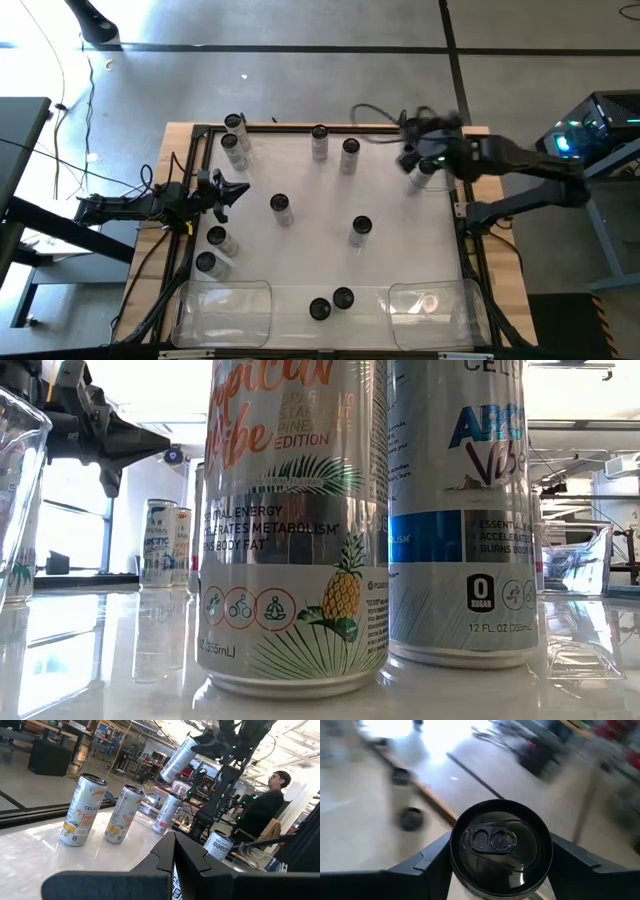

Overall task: Sort soda cans
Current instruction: Put the right white-pink soda can into the top transparent bin

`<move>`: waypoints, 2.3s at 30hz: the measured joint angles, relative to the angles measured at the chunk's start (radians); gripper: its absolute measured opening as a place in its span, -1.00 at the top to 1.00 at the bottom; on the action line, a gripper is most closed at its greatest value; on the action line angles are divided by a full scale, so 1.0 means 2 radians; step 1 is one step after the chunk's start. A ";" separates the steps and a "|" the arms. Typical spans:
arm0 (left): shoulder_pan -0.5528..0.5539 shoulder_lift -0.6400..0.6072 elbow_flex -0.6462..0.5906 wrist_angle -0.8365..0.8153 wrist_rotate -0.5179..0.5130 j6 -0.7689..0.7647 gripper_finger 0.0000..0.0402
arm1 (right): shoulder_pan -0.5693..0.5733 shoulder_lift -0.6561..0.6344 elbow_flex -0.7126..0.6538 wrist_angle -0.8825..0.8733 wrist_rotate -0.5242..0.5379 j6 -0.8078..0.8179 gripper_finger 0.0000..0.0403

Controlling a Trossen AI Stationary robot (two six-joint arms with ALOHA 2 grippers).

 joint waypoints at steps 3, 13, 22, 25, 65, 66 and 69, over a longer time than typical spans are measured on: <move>0.000 0.000 0.000 0.000 0.000 0.000 0.99 | -0.027 -0.024 0.000 -0.079 0.023 0.061 -0.21; 0.000 0.000 0.000 0.000 0.000 0.001 0.99 | -0.069 -0.097 -0.076 -0.138 0.023 0.140 -0.21; 0.000 0.000 0.000 0.000 0.000 0.000 0.99 | -0.105 -0.174 -0.212 -0.087 -0.007 0.203 -0.21; 0.000 0.000 0.000 0.002 0.000 0.000 0.99 | -0.120 -0.192 -0.237 -0.082 -0.036 0.220 -0.21; 0.000 0.000 0.000 0.004 -0.001 0.000 0.99 | -0.130 -0.246 -0.336 -0.059 -0.151 0.280 -0.41; 0.000 0.000 0.000 0.004 -0.001 0.000 0.99 | -0.130 -0.246 -0.336 -0.059 -0.154 0.278 -0.41; 0.000 0.000 0.000 0.004 0.000 0.000 0.99 | -0.130 -0.246 -0.336 -0.059 -0.167 0.274 -0.41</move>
